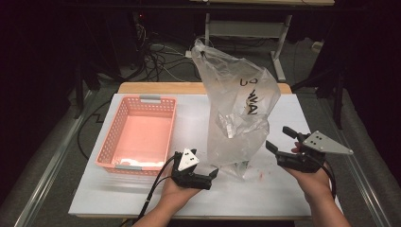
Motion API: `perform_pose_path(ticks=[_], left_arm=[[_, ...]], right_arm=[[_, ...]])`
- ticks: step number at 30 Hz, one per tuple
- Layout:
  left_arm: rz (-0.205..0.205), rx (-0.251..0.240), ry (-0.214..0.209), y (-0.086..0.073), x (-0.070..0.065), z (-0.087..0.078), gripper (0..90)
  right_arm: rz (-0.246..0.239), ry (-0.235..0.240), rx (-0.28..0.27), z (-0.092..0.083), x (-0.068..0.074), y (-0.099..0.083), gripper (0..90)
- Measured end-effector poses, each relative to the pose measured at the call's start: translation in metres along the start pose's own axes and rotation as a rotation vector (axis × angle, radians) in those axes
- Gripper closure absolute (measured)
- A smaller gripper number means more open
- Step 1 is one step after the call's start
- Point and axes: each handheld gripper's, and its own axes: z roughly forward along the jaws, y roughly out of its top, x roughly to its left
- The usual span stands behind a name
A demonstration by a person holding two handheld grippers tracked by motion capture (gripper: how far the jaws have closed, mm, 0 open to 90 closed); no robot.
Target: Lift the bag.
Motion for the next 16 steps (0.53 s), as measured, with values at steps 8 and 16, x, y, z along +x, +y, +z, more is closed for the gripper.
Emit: perform_pose_path(ticks=[8,16], left_arm=[[-0.001,0.012,-0.002,-0.002,0.001,0.001,0.0],[0.0,-0.002,0.007,-0.004,0.001,-0.003,0.0]], right_arm=[[0.061,0.013,0.082,0.013,0.006,-0.051,0.0],[0.05,0.022,0.114,0.019,0.012,-0.075,0.0]])
